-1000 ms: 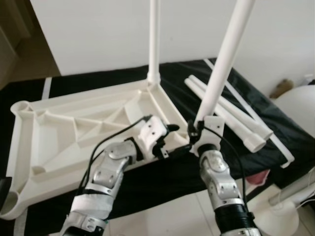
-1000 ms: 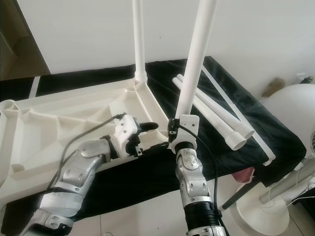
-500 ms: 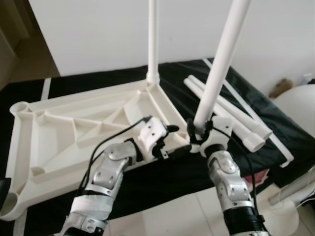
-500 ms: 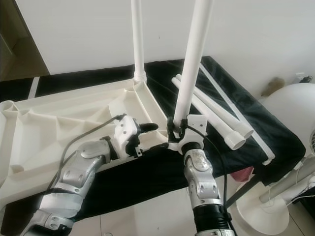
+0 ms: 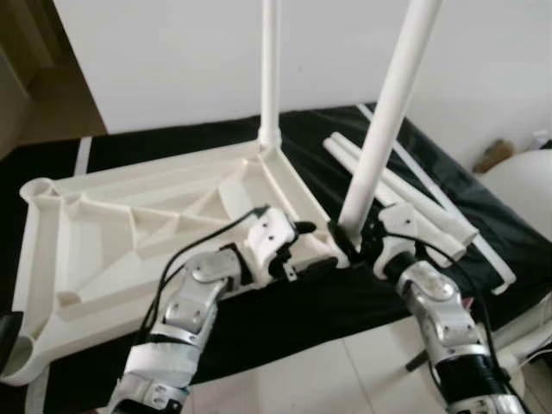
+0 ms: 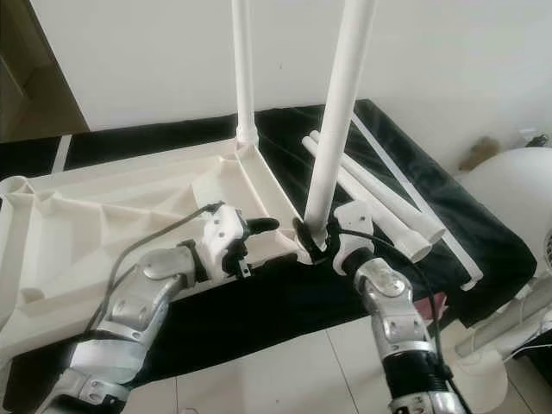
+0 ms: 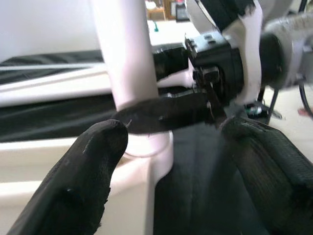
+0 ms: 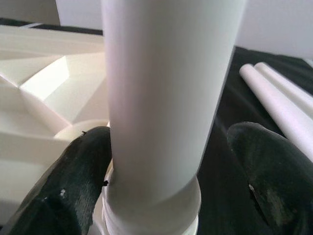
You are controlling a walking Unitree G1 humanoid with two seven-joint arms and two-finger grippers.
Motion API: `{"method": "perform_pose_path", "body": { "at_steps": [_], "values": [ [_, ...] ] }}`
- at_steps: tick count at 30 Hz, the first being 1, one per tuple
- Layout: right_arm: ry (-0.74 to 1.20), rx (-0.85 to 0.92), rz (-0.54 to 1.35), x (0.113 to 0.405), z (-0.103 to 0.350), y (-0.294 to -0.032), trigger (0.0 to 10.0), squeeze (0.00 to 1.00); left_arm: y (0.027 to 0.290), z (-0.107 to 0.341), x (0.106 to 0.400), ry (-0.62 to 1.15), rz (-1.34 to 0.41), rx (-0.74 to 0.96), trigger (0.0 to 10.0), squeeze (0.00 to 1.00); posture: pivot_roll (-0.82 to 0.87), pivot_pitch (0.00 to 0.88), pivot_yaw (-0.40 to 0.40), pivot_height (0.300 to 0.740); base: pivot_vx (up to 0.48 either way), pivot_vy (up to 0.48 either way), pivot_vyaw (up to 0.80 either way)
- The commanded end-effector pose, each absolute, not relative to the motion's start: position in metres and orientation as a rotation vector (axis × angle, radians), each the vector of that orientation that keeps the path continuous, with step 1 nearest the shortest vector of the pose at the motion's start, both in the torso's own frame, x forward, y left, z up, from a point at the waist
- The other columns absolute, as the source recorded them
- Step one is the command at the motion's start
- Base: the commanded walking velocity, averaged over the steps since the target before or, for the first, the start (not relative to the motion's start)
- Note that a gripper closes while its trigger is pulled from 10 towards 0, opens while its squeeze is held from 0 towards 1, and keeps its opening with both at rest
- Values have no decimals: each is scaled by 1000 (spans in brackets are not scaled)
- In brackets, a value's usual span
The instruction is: Building children table
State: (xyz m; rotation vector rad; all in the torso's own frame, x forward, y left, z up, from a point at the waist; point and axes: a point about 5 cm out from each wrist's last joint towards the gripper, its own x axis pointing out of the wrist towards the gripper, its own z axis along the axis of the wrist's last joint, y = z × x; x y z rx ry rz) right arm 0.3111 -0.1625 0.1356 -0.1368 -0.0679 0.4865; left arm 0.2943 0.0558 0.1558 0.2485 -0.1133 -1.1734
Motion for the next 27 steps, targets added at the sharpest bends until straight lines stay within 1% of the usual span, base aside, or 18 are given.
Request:
{"method": "perform_pose_path", "body": {
  "at_steps": [1, 4, 13, 14, 15, 16, 17, 27],
  "values": [
    [-66, -153, 544, 312, 136, -159, 10000, 0, 55, 157, 294, -132, -1120, 264, 10000, 0, -77, 0, 4, 740, 0, 0, 0],
    [-45, -179, 620, 317, 136, -158, 10000, 0, 54, 157, 293, -127, -1129, 266, 10000, 0, -72, 0, 5, 740, 0, 0, 0],
    [-36, -220, 659, 328, 137, -161, 10000, 0, 53, 155, 290, -123, -1149, 292, 10000, 0, -68, 0, 2, 740, 0, 0, 0],
    [-40, -227, 669, 329, 137, -162, 9529, 0, 52, 155, 290, -123, -1148, 292, 10000, 0, -68, 0, 2, 740, 0, 0, 0],
    [-42, -231, 676, 331, 137, -163, 4235, 0, 52, 155, 290, -123, -1149, 292, 10000, 0, -67, 0, -1, 740, 0, 0, 0],
    [-44, -234, 681, 331, 137, -163, 4235, 0, 52, 155, 290, -124, -1150, 291, 10000, 0, -67, 0, -1, 740, 0, 0, 0],
    [-43, -235, 687, 332, 137, -164, 0, 0, 52, 155, 289, -123, -1152, 289, 10000, 0, -67, 0, -2, 740, 0, 0, 0],
    [-4, -227, 681, 330, 129, -171, 0, 0, 51, 154, 288, -117, -1154, 288, 10000, 0, -70, 0, -1, 740, 0, 0, 0]
  ]
}}
